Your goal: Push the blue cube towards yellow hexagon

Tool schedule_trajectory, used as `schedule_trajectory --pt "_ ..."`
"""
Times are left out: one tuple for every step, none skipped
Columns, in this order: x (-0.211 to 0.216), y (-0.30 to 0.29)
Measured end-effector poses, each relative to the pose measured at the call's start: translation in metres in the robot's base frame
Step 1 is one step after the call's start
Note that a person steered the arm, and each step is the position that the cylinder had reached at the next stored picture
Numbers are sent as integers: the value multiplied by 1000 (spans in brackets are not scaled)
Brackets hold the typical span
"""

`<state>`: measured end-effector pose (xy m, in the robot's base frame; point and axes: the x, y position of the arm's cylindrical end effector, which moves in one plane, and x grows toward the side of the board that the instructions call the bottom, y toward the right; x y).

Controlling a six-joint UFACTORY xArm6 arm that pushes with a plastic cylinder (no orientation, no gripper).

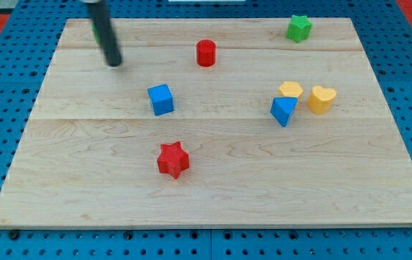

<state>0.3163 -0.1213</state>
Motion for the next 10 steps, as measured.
schedule_trajectory --pt "36 8" --pt "66 8" --pt "85 92" --pt "85 139" --pt "86 58" --pt "102 29" --pt "117 80" --pt "117 136" --pt "138 92" --pt "166 115"
